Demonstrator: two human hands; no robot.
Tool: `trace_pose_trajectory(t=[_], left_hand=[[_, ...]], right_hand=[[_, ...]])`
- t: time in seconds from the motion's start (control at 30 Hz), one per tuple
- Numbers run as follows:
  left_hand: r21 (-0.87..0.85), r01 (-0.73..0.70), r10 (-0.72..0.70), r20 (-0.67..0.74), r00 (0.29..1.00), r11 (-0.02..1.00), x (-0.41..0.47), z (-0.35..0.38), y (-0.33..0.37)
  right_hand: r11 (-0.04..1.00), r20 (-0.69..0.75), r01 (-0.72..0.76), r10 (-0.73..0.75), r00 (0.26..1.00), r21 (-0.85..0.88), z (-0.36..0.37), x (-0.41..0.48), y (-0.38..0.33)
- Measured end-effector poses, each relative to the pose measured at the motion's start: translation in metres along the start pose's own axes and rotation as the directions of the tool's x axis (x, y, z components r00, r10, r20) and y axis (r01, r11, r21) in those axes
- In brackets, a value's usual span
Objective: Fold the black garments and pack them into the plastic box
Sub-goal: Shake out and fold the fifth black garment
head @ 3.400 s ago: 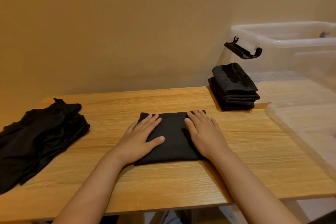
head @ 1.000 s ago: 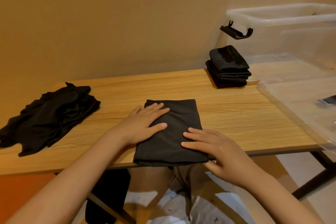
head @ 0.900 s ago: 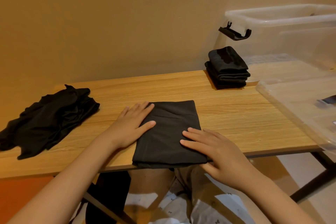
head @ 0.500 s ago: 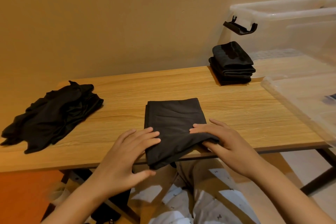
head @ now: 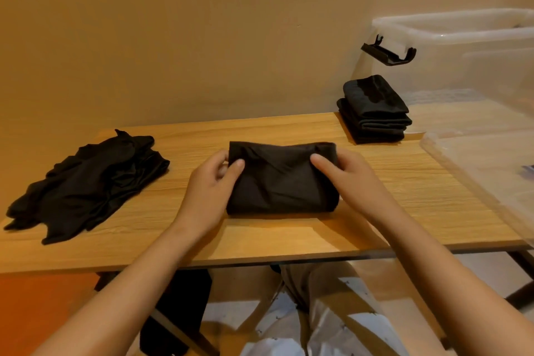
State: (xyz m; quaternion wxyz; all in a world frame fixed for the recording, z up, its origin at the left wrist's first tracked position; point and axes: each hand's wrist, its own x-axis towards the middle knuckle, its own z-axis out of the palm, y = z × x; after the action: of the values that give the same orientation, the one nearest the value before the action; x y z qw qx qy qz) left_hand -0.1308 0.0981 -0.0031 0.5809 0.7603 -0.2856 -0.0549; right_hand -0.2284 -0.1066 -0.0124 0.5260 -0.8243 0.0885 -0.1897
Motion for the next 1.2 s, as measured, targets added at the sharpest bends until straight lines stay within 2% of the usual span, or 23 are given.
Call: trace_pose_trajectory(t=[0.1, 0.17, 0.37, 0.47, 0.57, 0.7, 0.8, 1.07, 1.13, 1.2], left_hand=[[0.228, 0.190, -0.193, -0.008, 0.981, 0.955, 0.026, 0.004, -0.013], [0.303, 0.279, -0.287, -0.019, 0.958, 0.911, 0.028, 0.005, -0.023], [0.311, 0.319, -0.315, -0.066, 0.947, 0.895, 0.019, -0.001, -0.033], [0.351, 0.350, -0.346, -0.078, 0.935, 0.868, 0.023, -0.002, -0.034], [0.380, 0.341, -0.352, -0.043, 0.935, 0.860, 0.024, -0.003, -0.032], [0.315, 0.303, -0.320, 0.003, 0.947, 0.899, 0.013, -0.004, -0.029], [0.317, 0.294, -0.306, -0.011, 0.952, 0.902, 0.004, -0.002, -0.028], [0.547, 0.310, -0.368, -0.003, 0.930, 0.778, 0.006, -0.010, -0.022], [0.645, 0.215, -0.250, -0.038, 0.968, 0.733, 0.010, -0.007, -0.016], [0.744, 0.039, -0.084, 0.024, 0.996, 0.667, 0.019, 0.001, -0.012]], right_hand=[[0.968, 0.006, -0.196, 0.199, 0.980, -0.160, 0.008, 0.031, 0.011], [0.938, -0.031, -0.269, 0.268, 0.963, -0.219, 0.010, 0.034, 0.019], [0.926, -0.185, -0.209, 0.156, 0.970, -0.315, 0.017, 0.024, 0.025], [0.918, -0.211, -0.198, 0.129, 0.969, -0.344, 0.021, 0.019, 0.023], [0.911, -0.218, -0.185, 0.109, 0.970, -0.369, 0.021, 0.011, 0.018], [0.917, -0.269, -0.102, -0.005, 0.963, -0.385, 0.017, -0.005, 0.012], [0.890, -0.252, -0.118, 0.004, 0.968, -0.440, 0.021, -0.012, 0.016], [0.797, -0.235, -0.164, 0.028, 0.972, -0.581, 0.025, -0.007, 0.022], [0.766, -0.217, -0.088, -0.069, 0.974, -0.637, 0.025, -0.003, 0.013], [0.746, -0.073, 0.054, -0.137, 0.988, -0.664, 0.028, 0.004, 0.006]])
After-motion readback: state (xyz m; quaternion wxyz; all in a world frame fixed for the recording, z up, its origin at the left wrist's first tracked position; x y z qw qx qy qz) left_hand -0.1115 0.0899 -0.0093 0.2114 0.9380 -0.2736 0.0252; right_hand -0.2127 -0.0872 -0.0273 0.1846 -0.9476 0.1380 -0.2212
